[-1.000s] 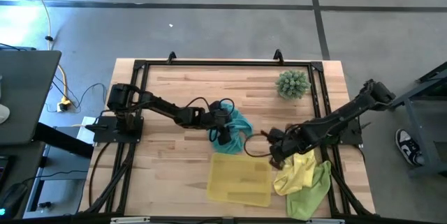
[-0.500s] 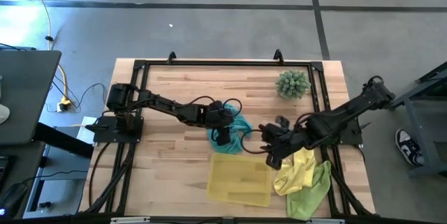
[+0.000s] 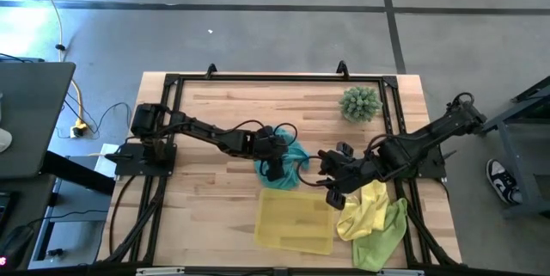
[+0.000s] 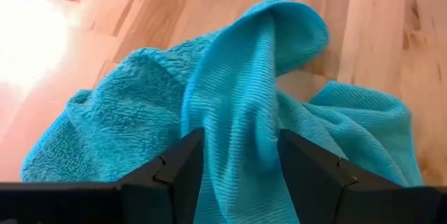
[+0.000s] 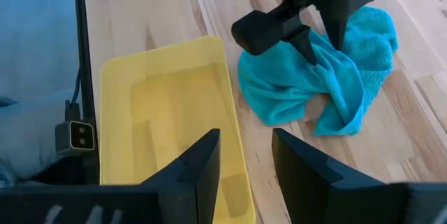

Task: Roll microfiber towels into tight, uniform cylinder then place into a basket
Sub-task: Fold the blue towel

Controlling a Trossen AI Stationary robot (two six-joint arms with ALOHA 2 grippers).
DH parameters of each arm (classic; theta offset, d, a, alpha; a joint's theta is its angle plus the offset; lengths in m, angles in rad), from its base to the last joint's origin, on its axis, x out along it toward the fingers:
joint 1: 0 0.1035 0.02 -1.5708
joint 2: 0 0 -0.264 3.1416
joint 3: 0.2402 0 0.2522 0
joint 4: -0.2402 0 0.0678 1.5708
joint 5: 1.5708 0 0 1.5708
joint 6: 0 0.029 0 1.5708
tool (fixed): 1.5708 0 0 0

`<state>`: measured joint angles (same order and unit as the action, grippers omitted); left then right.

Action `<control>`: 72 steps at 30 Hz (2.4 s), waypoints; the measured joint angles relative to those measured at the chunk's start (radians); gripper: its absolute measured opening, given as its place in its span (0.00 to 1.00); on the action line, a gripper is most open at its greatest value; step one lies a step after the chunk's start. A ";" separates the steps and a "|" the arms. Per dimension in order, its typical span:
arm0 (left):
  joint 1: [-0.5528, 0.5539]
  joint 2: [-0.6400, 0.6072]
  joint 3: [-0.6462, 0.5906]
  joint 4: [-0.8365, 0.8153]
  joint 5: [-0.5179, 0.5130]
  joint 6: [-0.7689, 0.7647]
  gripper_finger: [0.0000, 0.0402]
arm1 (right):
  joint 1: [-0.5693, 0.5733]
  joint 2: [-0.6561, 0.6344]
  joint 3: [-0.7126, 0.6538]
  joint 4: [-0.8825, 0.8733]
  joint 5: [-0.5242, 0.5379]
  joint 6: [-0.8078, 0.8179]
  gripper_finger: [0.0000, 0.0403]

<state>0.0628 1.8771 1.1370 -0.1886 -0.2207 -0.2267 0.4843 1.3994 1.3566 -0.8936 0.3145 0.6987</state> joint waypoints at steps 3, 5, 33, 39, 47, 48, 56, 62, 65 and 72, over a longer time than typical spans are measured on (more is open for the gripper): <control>-0.001 0.000 0.000 0.000 0.000 0.010 0.43 | 0.000 0.000 0.000 0.000 0.000 0.000 0.30; -0.001 0.000 0.000 -0.006 0.000 0.010 0.43 | 0.000 0.000 0.000 0.000 0.000 0.000 0.30; 0.118 -0.026 -0.001 -0.391 0.158 -0.006 0.43 | 0.000 0.000 0.000 0.000 0.000 -0.005 0.30; 0.127 -0.026 -0.001 -0.388 0.233 -0.095 0.43 | -0.003 0.000 0.000 0.001 0.005 -0.052 0.30; 0.127 -0.026 -0.001 -0.387 0.211 -0.157 0.43 | -0.003 0.000 0.000 0.001 0.007 -0.045 0.30; 0.126 -0.026 -0.001 -0.387 0.193 -0.164 0.43 | -0.003 0.000 0.000 0.001 0.007 -0.045 0.30; 0.096 -0.024 -0.001 -0.340 0.223 -0.268 0.43 | -0.006 0.000 -0.001 0.001 0.008 -0.045 0.30; 0.055 -0.014 -0.001 -0.335 0.121 -0.256 0.43 | -0.013 0.000 -0.001 0.000 0.008 -0.048 0.30; 0.045 -0.014 -0.001 -0.334 0.062 -0.253 0.43 | -0.013 0.000 -0.001 0.000 0.008 -0.053 0.30; 0.034 0.000 -0.001 -0.344 0.100 -0.252 0.43 | -0.013 0.000 -0.001 -0.002 0.008 -0.052 0.30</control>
<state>0.0968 1.8770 1.1358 -0.5325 -0.1212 -0.4789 0.4709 1.3994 1.3556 -0.8957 0.3225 0.6464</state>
